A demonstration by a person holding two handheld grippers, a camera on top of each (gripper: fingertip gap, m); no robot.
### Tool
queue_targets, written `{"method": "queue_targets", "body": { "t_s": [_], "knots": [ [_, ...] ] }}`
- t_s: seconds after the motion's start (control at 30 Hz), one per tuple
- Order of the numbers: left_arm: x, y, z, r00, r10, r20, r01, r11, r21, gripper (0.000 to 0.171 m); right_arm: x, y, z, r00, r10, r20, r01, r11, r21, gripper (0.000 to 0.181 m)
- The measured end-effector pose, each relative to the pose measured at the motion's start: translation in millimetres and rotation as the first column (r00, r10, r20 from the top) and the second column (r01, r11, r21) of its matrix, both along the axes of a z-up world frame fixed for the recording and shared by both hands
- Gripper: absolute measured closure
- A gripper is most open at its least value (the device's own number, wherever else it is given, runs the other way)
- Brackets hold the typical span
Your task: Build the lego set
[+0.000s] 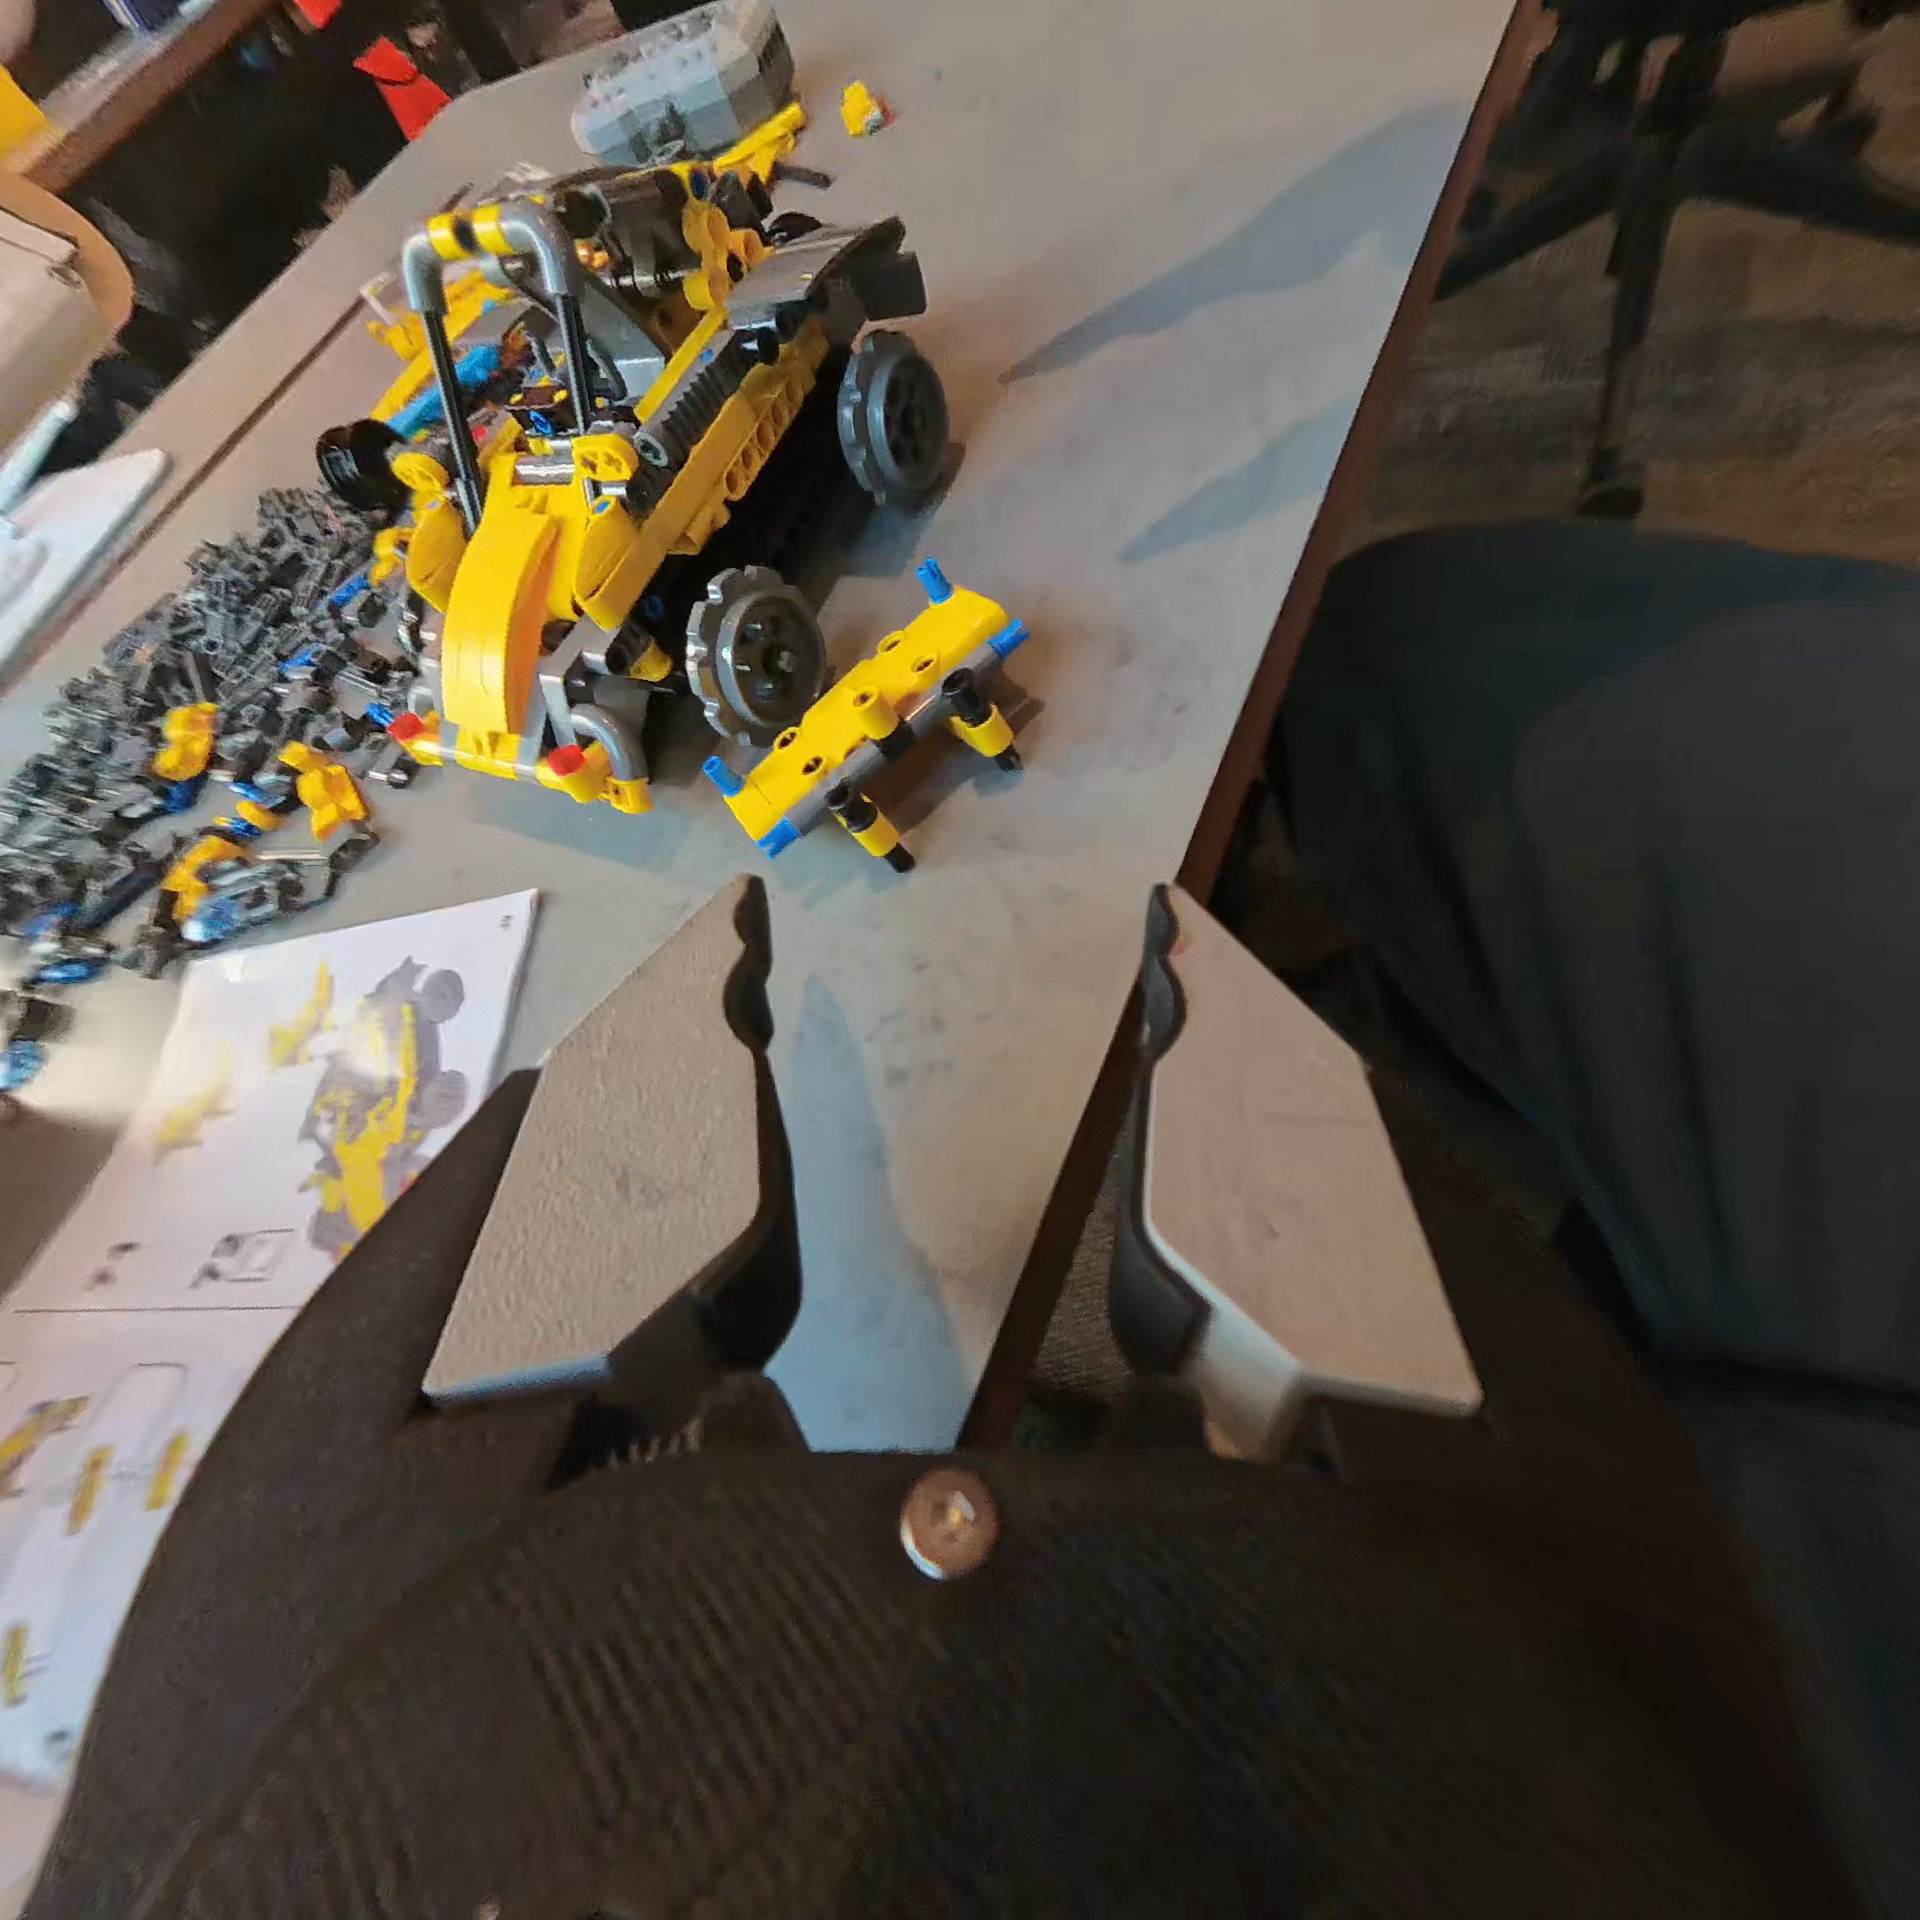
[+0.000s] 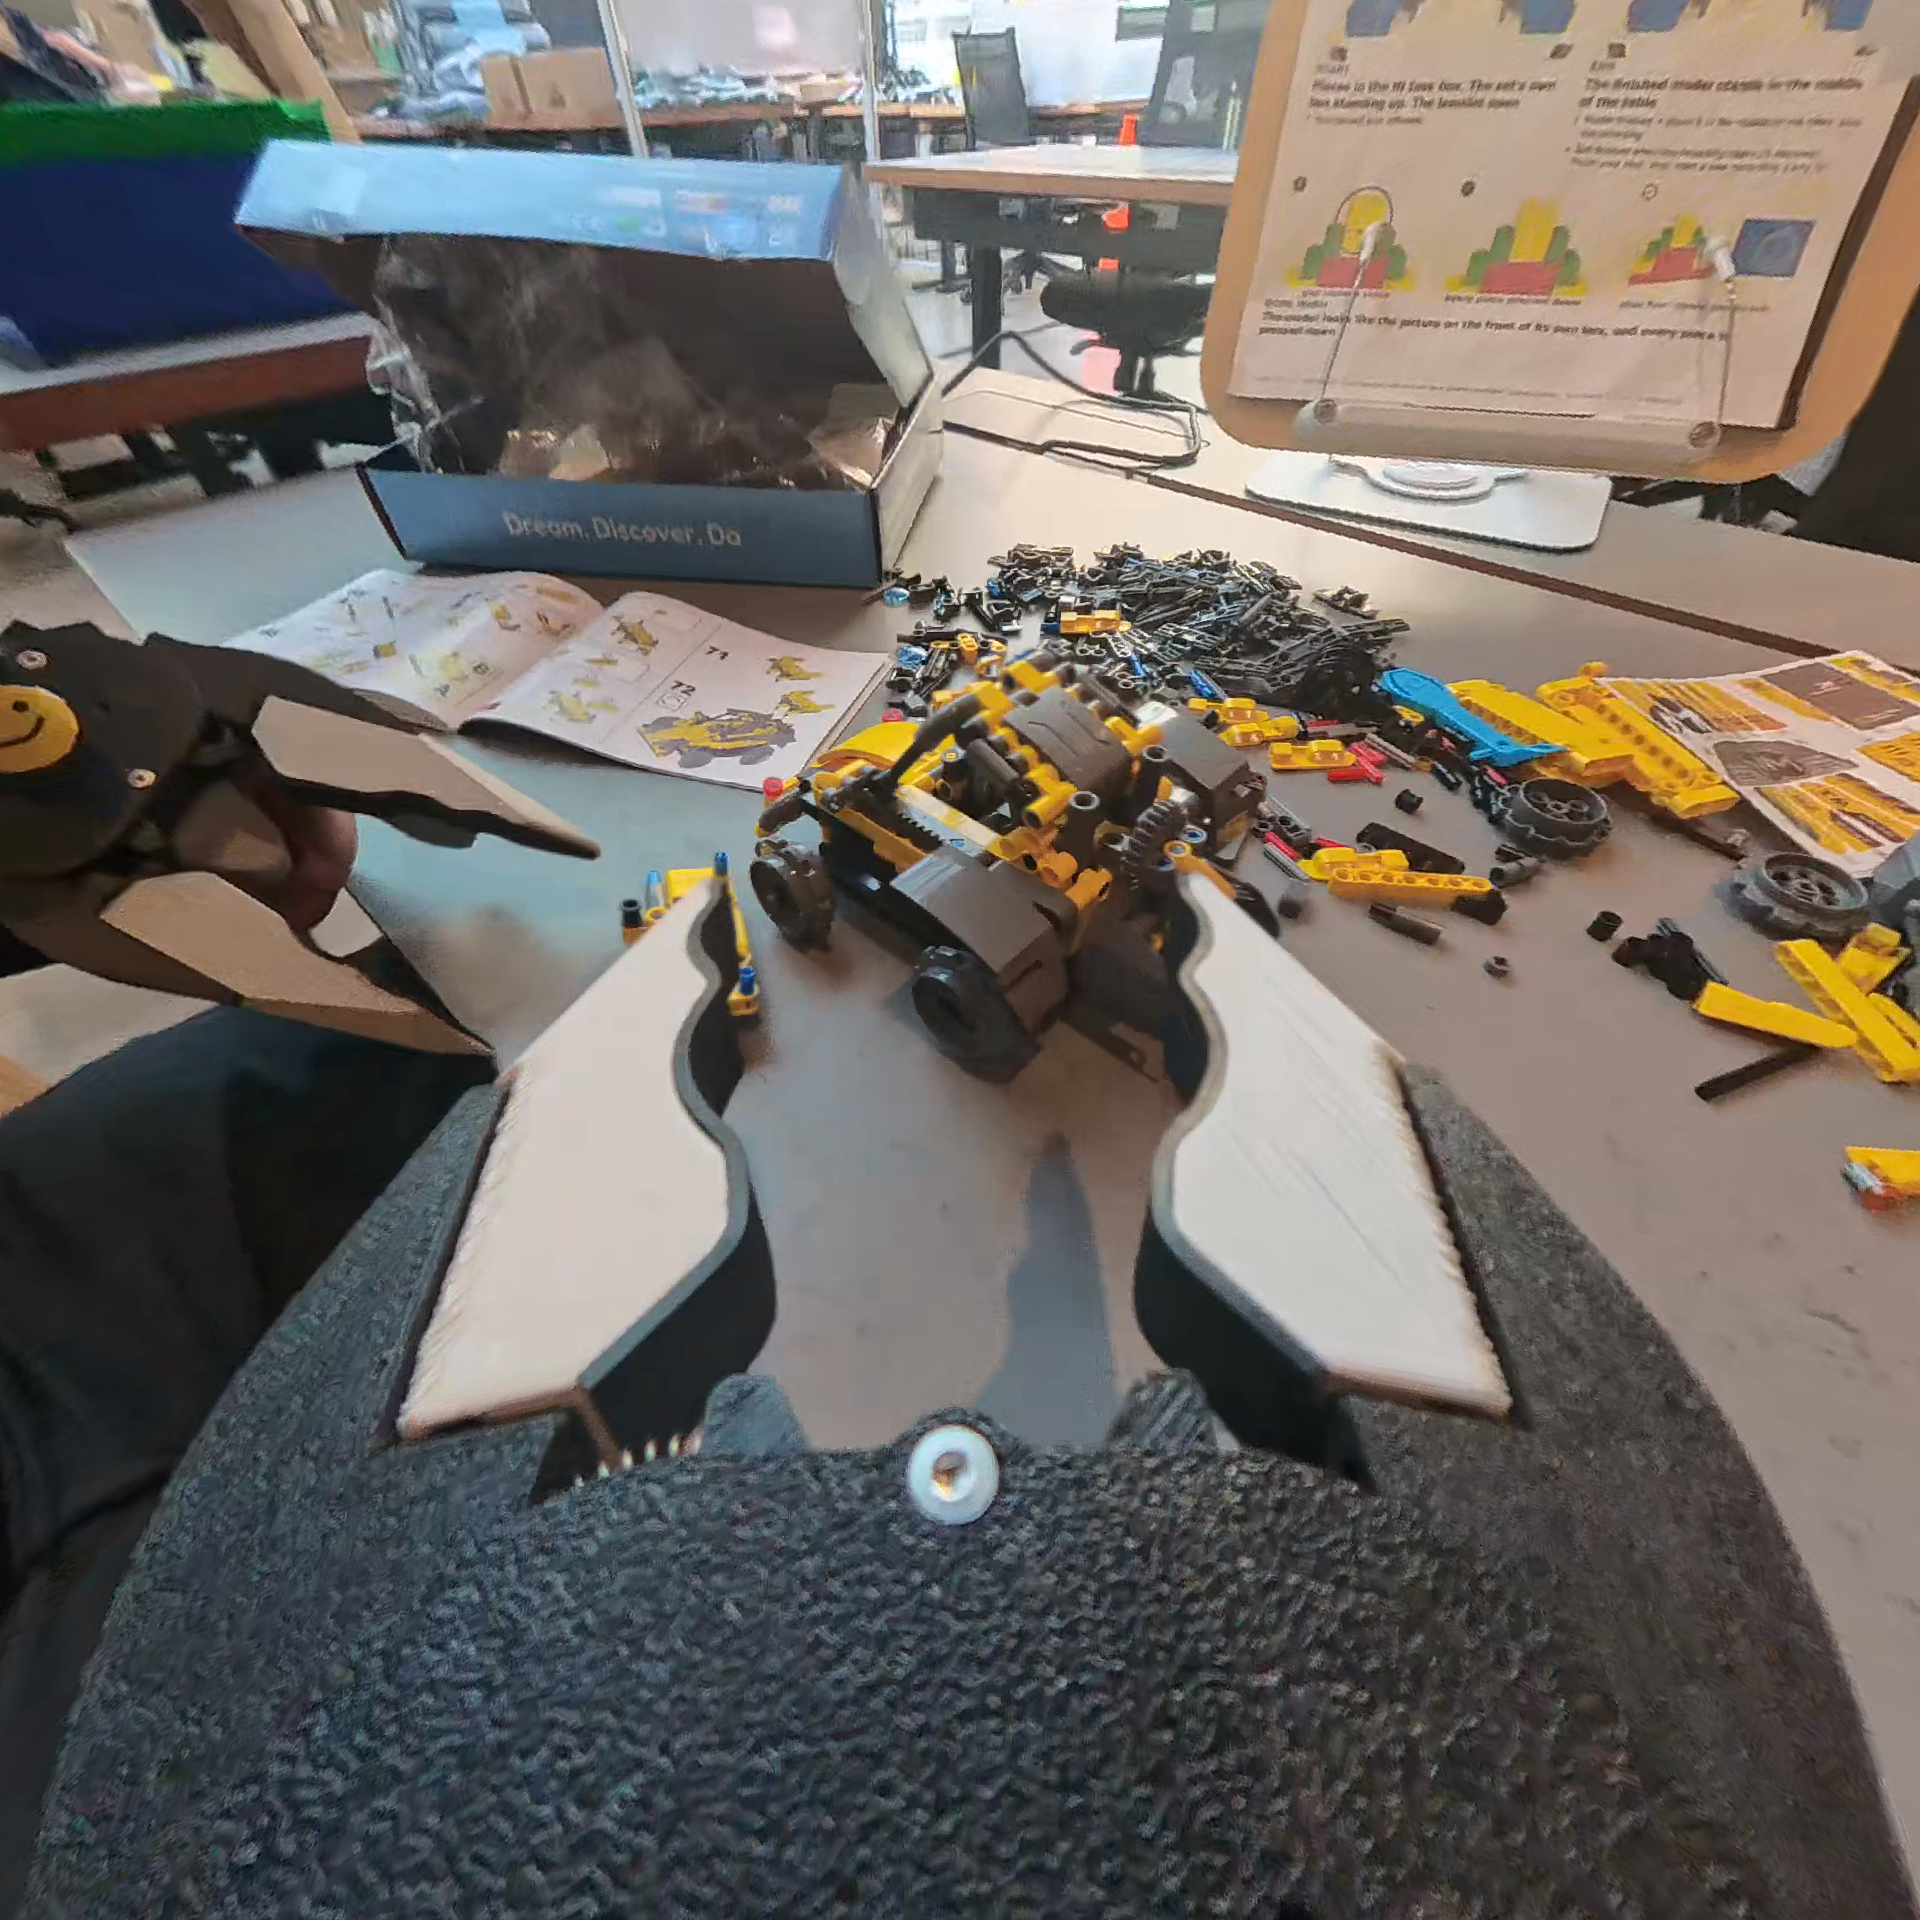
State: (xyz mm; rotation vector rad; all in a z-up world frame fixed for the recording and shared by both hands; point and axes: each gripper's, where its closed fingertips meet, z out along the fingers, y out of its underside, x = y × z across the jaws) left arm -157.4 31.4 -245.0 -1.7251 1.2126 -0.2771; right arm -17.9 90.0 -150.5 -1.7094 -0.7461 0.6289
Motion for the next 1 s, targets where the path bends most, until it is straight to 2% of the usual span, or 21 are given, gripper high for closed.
{"method": "queue_targets", "body": {
  "t_s": [0.07,0.13,0.2,0.3,0.4,0.47,0.53,0.77,0.87,0.93,1.0],
  "knots": [
    [3,-8,2,0.997,-0.040,0.071,0.045,0.996,-0.073,0.091,6,7,-5,1.000,-0.013,-0.013,0.013,1.000,-0.008,0.087],
    [7,-17,5,0.987,-0.109,0.115,0.122,0.986,-0.112,0.083,11,14,-14,1.000,-0.022,-0.008,0.022,1.000,-0.019,0.085],
    [4,-16,14,0.984,-0.128,0.122,0.136,0.989,-0.062,0.094,12,20,-19,1.000,-0.025,-0.008,0.025,1.000,-0.008,0.086],
    [7,-19,26,0.973,-0.171,0.156,0.181,0.982,-0.051,0.096,7,27,-27,1.000,0.010,0.001,-0.010,1.000,0.016,0.092],
    [11,-21,15,0.970,-0.184,0.157,0.201,0.974,-0.102,0.095,11,46,-35,0.996,-0.030,0.082,0.027,0.999,0.040,0.092],
    [15,-25,9,0.971,-0.201,0.132,0.216,0.971,-0.106,0.099,18,61,-35,0.988,-0.092,0.121,0.082,0.993,0.088,0.102],
    [22,-30,7,0.964,-0.236,0.124,0.248,0.964,-0.096,0.100,16,66,-36,0.988,-0.080,0.133,0.066,0.992,0.109,0.102],
    [38,-37,2,0.957,-0.259,0.129,0.273,0.956,-0.104,0.103,19,61,-23,0.998,-0.047,0.046,0.039,0.987,0.155,0.109],
    [42,-37,-2,0.967,-0.213,0.142,0.228,0.968,-0.102,0.105,20,59,-21,0.998,-0.054,0.028,0.049,0.988,0.143,0.104],
    [44,-39,-3,0.972,-0.160,0.171,0.181,0.977,-0.112,0.101,20,47,-13,0.997,-0.062,-0.044,0.068,0.988,0.137,0.109],
    [48,-47,1,0.968,-0.128,0.218,0.157,0.980,-0.120,0.111,13,25,-3,0.989,-0.031,-0.144,0.049,0.992,0.119,0.114]
  ]
}}
